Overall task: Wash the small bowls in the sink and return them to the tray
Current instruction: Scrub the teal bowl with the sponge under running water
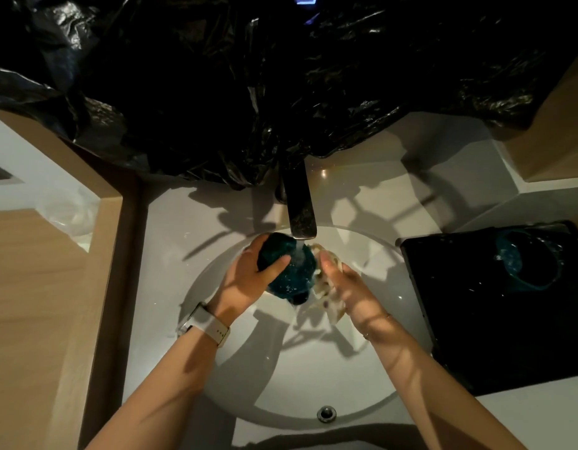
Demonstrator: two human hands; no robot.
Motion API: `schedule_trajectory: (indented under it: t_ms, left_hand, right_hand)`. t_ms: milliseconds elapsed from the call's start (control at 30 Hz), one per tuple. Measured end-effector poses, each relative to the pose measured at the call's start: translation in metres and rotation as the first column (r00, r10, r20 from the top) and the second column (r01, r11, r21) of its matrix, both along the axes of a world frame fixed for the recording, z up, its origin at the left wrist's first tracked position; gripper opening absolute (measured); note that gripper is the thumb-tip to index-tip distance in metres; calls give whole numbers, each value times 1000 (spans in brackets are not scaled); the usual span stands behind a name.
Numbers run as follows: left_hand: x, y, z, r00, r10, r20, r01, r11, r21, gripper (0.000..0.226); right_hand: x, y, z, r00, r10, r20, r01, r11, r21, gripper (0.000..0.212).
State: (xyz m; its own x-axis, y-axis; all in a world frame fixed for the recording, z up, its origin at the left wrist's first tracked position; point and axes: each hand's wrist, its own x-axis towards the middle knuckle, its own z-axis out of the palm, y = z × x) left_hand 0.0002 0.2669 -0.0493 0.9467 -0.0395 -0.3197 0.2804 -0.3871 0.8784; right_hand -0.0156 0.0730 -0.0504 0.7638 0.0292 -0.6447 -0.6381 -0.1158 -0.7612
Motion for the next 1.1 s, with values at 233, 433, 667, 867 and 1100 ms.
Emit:
schedule_trajectory:
  t_ms: [233, 433, 667, 867, 1100]
  left_hand:
    - [-7, 16, 3, 914, -300, 272, 103, 822, 560, 83]
    - [-17, 23, 16, 770, -453, 449, 7, 710, 704, 67]
    - [-29, 25, 35, 805, -340, 486, -87, 744, 663, 56]
    - [-26, 44, 52, 940, 337, 46, -325, 929, -177, 43]
    - [0, 76, 44, 751, 560, -349, -659, 669, -345, 53]
  right_hand:
    - [-20, -7, 10, 997, -74, 7, 74, 996, -49, 39]
    - [-27, -10, 19, 977, -210, 43, 210, 978, 4, 22]
    - [-29, -4, 33, 980, -74, 187, 88, 994, -67, 21]
    - [-36, 1, 46, 936, 134, 325, -86, 984, -156, 47]
    - [-25, 13, 39, 919, 240, 313, -118, 925, -360, 31]
